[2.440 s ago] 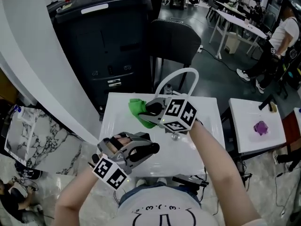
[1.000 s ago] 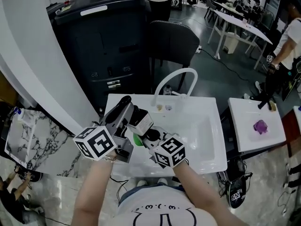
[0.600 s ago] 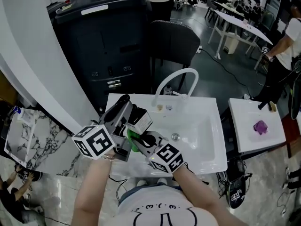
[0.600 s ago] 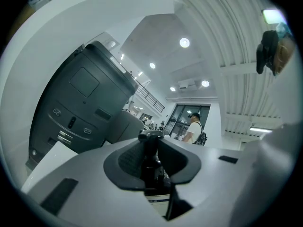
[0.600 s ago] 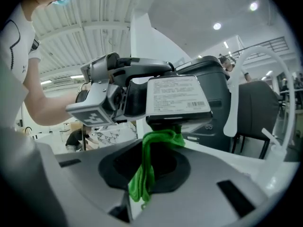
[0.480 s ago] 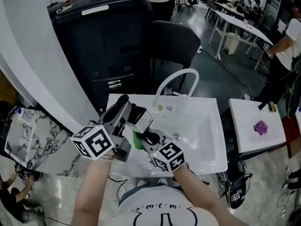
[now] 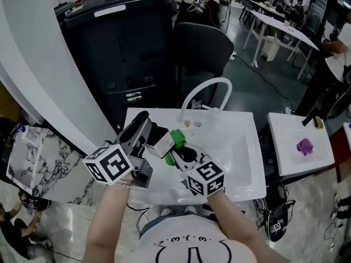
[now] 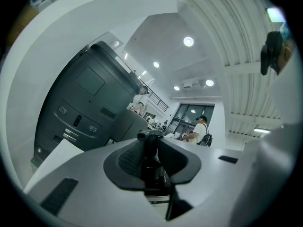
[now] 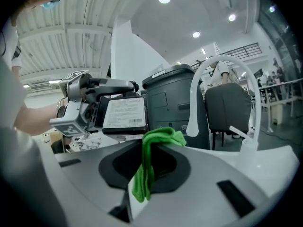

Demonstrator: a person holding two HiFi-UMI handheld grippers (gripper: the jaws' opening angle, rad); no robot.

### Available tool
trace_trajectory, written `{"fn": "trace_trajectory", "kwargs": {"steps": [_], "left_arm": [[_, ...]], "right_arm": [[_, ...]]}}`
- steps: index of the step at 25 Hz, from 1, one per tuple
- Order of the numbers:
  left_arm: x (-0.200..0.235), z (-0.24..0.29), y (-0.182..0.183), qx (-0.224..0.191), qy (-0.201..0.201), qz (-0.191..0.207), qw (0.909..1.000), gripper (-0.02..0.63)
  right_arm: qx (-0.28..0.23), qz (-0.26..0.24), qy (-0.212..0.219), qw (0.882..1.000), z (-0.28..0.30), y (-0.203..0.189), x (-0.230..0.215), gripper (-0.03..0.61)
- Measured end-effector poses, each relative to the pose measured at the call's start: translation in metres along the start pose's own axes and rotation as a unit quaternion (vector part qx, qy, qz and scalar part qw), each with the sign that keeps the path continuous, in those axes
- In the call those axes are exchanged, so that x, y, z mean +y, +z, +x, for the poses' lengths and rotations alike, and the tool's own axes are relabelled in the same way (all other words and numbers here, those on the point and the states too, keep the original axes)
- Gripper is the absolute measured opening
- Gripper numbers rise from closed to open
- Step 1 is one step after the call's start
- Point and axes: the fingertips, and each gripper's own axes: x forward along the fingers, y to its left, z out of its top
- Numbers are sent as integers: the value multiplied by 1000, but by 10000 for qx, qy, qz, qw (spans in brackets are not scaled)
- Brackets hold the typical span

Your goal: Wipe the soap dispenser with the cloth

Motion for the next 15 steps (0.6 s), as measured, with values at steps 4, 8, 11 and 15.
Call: {"fn": "trace_trajectory", "kwargs": {"steps": [4, 8, 11, 15], "left_arm": [[2, 1, -4, 28, 151, 155, 9998, 97], [4, 4, -5, -55, 266, 267, 9993, 97], [4, 5, -4, -54, 349, 512, 9981, 96], [2, 6, -7, 24, 366, 873, 9955, 96]], "right_arm": [[132, 60, 27, 9999, -3, -7, 7, 49], [252, -3, 464, 9986, -2, -9, 35, 49], [362, -418, 913, 9943, -2, -11, 60, 49], [546, -1071, 1585, 9800, -7, -16, 87, 49]]}}
